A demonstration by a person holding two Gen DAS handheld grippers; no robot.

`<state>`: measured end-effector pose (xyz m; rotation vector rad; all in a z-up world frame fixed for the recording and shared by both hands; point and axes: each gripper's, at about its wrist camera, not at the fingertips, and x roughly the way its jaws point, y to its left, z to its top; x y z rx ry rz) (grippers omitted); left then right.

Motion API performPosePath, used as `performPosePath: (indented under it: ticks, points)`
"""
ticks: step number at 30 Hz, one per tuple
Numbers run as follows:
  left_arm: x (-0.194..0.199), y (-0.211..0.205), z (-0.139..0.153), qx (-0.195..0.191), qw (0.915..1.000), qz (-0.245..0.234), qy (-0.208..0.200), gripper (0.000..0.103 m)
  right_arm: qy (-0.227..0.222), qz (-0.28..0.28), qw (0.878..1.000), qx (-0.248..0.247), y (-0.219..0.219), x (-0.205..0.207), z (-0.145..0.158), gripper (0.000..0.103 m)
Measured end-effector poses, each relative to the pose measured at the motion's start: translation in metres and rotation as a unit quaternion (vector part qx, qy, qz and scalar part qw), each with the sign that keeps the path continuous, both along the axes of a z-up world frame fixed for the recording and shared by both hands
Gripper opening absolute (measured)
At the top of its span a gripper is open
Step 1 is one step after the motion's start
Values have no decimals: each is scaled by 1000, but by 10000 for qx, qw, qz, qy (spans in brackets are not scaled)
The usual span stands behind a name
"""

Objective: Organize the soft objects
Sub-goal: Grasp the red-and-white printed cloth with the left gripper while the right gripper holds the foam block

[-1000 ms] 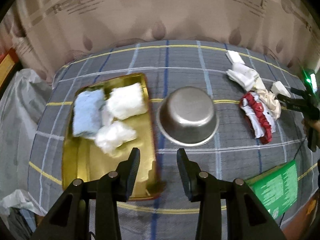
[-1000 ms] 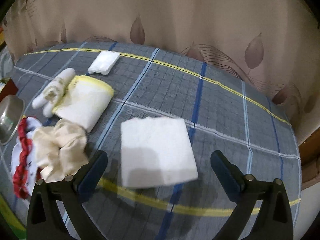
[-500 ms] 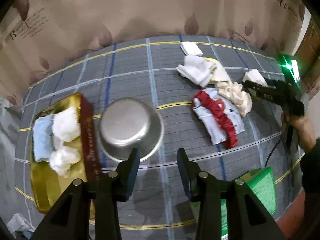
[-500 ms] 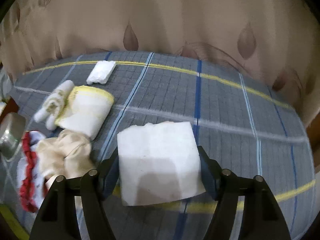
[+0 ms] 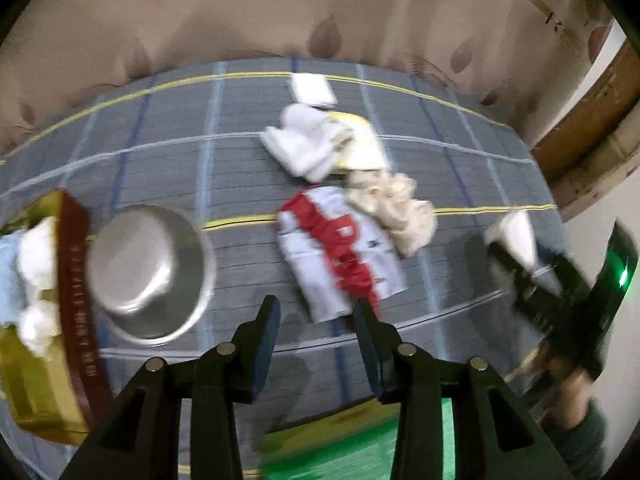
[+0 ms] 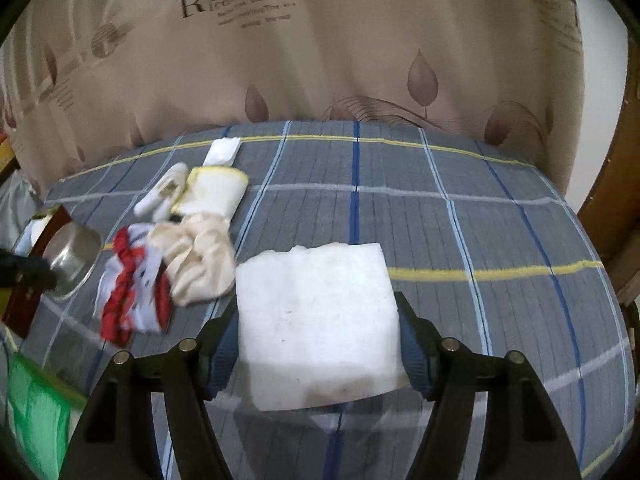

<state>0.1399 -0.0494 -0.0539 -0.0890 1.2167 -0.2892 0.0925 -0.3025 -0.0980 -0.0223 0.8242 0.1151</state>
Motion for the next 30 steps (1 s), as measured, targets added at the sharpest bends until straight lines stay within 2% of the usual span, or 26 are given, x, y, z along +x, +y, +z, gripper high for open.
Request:
performPosePath:
  ticks: [3,8,11,14,23,27,30]
  points:
    - [11,-14,-5,39,9998,-138,128,40,36,-5,10000,65,1,-9,-7,66]
    - [28,-24,-17,-14,9993,-97,372,45,140,-181,9988,429,-8,-11,-17,67]
    - [35,-28,-26,161,9990,-103,395,45,245,-186,9980,549,-9,-11,-26,67]
    - [41,-25,-36,203,9988,-12,448,45,312,-163,9981,507,-5,-12,-37,67]
    - [52,-17,-58,145,9974,226,663,47,345,-177,9983,438,-2,-8,-40,67]
    - [62,-26,-63,158,9971,148,726,48,375,-167,9979,492,-4,-7,-40,67]
    - [67,-27,-70,148,9965,192,806,53,386,-164,9980,480,-3,-7,-40,68]
